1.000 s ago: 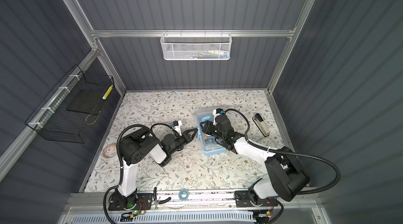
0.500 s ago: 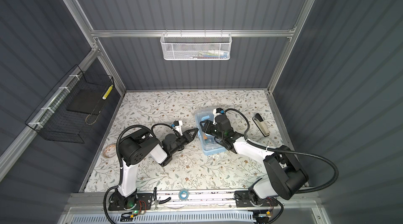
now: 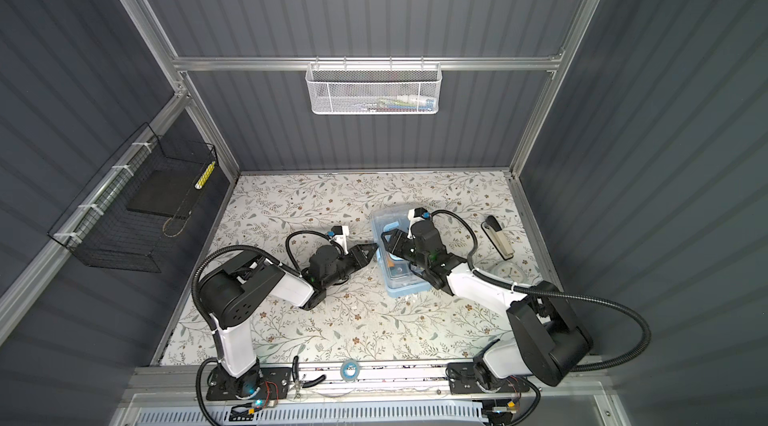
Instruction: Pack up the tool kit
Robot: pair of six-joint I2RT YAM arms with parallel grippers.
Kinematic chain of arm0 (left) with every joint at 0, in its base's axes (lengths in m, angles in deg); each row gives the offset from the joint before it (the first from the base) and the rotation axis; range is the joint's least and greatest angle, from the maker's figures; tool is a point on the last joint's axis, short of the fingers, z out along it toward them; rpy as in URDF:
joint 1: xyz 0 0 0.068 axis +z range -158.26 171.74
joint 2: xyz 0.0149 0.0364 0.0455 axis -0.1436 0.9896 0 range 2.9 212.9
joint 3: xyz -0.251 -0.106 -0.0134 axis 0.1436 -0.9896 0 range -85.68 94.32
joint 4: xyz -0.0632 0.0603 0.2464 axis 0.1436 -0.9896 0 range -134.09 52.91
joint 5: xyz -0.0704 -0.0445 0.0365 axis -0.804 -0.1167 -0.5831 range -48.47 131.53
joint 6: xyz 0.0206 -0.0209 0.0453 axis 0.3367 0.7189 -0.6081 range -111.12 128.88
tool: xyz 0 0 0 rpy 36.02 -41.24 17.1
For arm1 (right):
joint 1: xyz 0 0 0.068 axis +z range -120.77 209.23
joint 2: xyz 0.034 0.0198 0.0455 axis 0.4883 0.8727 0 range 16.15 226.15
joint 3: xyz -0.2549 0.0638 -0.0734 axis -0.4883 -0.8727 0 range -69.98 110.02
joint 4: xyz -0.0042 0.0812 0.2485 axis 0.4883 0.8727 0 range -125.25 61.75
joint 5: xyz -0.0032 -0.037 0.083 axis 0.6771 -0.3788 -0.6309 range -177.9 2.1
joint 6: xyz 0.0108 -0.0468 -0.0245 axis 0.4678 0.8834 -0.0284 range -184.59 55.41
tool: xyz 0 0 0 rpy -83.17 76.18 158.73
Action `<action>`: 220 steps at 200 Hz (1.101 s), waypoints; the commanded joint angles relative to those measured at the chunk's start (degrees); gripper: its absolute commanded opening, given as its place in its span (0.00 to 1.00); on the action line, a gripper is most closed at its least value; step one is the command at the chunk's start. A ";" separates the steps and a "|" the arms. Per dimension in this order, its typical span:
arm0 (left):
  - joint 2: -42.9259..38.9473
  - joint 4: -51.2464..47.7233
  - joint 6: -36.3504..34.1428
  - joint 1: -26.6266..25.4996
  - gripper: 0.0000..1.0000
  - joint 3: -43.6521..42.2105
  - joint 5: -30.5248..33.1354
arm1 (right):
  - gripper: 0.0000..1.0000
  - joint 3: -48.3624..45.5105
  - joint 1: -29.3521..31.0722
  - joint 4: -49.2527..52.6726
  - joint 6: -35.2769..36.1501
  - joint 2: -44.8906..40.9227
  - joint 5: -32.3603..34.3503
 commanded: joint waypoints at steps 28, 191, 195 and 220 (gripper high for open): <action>-2.29 -24.28 -8.10 0.53 0.41 8.45 -1.87 | 0.53 4.90 -0.13 27.29 3.58 -4.69 -5.19; -25.56 -60.30 -29.90 2.63 0.63 13.76 25.96 | 0.61 6.68 -21.90 46.21 20.15 -26.56 6.98; -26.70 -60.28 -30.70 2.63 0.65 13.04 27.82 | 0.64 6.56 -21.98 45.93 20.81 -26.96 7.58; -32.22 -56.18 -38.02 2.63 0.84 8.17 39.28 | 0.79 4.97 -22.59 42.98 24.36 -27.65 12.77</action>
